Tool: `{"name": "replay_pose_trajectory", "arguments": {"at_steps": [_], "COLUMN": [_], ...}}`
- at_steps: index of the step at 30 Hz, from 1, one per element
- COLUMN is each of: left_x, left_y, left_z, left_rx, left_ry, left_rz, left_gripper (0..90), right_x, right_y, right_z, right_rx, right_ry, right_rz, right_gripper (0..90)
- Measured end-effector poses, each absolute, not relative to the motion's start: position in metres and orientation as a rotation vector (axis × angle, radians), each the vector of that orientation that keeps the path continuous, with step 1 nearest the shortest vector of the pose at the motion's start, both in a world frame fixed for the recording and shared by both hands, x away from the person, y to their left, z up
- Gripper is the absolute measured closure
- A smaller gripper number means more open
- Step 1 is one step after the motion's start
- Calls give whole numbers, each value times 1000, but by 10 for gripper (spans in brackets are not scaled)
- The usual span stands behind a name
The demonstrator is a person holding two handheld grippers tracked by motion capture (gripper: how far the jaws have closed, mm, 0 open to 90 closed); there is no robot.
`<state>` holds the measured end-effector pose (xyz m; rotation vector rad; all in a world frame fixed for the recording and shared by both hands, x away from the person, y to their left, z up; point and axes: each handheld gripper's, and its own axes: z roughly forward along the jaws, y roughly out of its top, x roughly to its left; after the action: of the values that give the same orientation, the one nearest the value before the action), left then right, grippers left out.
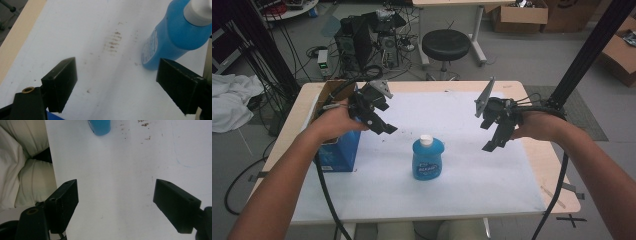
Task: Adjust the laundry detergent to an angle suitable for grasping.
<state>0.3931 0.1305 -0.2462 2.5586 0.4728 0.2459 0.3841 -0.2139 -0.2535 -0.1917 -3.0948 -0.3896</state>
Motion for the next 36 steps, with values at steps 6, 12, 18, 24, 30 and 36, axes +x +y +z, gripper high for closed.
{"name": "replay_pose_trajectory", "arguments": {"at_steps": [6,12,18,24,30,36], "left_x": [411,426,439,442,440,439], "left_y": [126,122,122,122,121,119], "left_z": [-239,-234,-235,-236,-236,-236], "left_rx": [2603,2614,2629,2628,2641,2645], "left_ry": [487,498,533,542,522,520], "left_rz": [262,265,267,271,284,295], "left_gripper": [183,191,191,192,195,195], "right_x": [386,388,390,390,391,388], "right_y": [-215,-215,-215,-217,-218,-220], "right_z": [-254,-254,-254,-253,-251,-249], "right_rx": [-190,-184,-178,-185,-191,-191], "right_ry": [-3093,-3089,-3086,-3084,-3086,-3090], "right_rz": [-392,-392,-397,-396,-404,-405], "right_gripper": [201,201,201,201,201,201]}}
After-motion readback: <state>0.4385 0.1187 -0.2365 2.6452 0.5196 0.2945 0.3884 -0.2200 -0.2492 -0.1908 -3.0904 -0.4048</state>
